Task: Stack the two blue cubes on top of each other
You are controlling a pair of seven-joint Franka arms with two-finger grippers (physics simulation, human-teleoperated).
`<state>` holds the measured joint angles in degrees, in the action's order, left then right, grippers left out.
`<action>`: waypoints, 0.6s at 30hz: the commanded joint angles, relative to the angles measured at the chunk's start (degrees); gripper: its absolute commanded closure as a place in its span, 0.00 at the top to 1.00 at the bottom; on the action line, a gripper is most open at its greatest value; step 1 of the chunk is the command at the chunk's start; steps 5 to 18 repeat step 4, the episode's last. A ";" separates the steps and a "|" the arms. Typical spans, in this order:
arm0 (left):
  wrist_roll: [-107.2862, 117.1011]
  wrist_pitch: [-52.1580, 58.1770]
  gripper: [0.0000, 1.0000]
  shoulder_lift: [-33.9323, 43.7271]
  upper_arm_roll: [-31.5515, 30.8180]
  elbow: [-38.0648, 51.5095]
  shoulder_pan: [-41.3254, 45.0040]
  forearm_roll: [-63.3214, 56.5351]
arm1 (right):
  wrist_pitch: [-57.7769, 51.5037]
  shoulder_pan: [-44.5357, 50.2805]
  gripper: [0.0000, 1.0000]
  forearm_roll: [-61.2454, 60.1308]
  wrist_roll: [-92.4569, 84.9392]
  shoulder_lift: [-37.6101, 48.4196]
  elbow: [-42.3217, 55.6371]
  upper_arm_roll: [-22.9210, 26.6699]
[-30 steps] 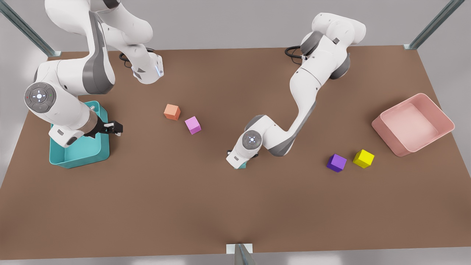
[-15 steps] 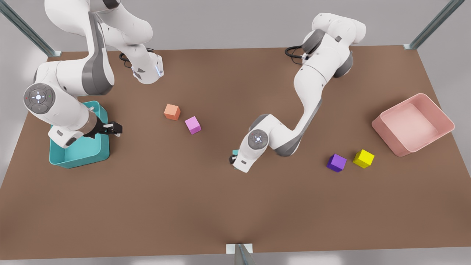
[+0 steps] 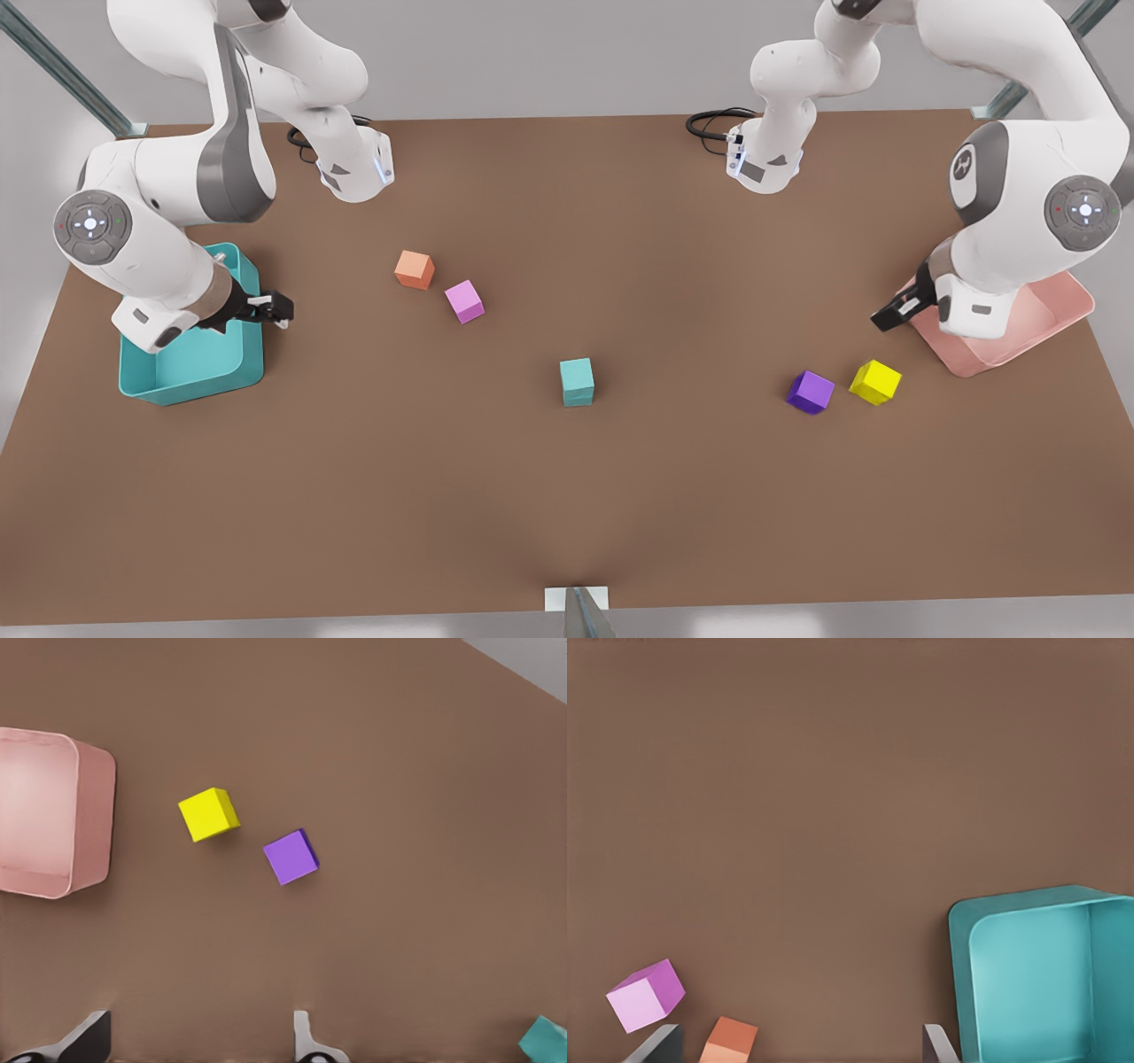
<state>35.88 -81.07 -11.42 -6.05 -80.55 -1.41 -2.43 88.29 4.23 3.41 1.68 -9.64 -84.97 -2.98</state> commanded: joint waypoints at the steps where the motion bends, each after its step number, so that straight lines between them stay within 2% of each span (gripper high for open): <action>1: -37.73 10.32 1.00 0.08 0.25 0.30 0.53 3.22 | -0.31 -0.01 1.00 -0.16 0.61 0.06 0.06 0.00; 18: -37.73 10.32 1.00 -0.01 0.25 0.30 0.71 3.31 | -0.31 0.07 1.00 -0.07 0.52 -0.03 -0.03 0.00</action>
